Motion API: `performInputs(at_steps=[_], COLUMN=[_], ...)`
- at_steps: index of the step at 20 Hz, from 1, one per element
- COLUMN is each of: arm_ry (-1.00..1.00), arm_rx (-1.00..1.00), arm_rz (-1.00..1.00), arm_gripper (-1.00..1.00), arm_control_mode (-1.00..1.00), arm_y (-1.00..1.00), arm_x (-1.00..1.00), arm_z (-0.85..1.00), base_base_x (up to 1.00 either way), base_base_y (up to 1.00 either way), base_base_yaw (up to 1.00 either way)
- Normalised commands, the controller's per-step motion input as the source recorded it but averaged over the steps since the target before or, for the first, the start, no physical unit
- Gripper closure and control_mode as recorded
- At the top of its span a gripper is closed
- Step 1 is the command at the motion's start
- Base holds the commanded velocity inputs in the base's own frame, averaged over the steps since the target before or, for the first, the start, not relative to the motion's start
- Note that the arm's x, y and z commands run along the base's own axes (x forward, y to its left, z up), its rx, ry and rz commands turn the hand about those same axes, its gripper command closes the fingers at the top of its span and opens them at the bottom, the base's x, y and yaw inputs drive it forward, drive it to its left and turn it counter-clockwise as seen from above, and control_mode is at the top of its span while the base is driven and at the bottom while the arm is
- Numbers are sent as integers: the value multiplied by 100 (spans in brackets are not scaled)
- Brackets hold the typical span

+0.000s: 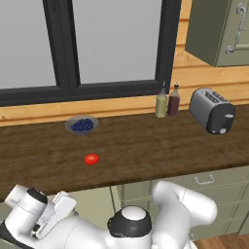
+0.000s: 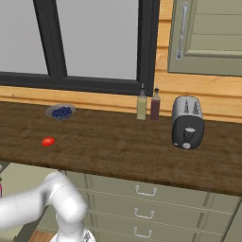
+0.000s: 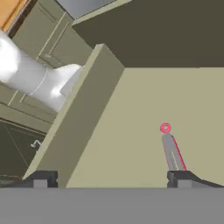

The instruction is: Pick the tongs from the drawer and place it on the counter.

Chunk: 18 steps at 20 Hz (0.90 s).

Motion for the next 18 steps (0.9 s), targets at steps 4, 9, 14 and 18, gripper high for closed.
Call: performInputs(at_steps=[4, 9, 14, 18], arm_ry=[0, -1, -10, 1], arm_rx=[52, 39, 0, 0], arm_rz=[0, 0, 0, 0], arm_gripper=[-100, -100, -100, -100], arm_control_mode=[-100, -100, -100, -100], arm_y=[7, 32, 65, 51], arm_x=[0, 19, 33, 39], arm_z=[-51, -79, -44, -23], base_base_x=[0, 0, 0, 0], base_base_y=[0, 0, 0, 0], base_base_yaw=[0, 0, 0, 0])
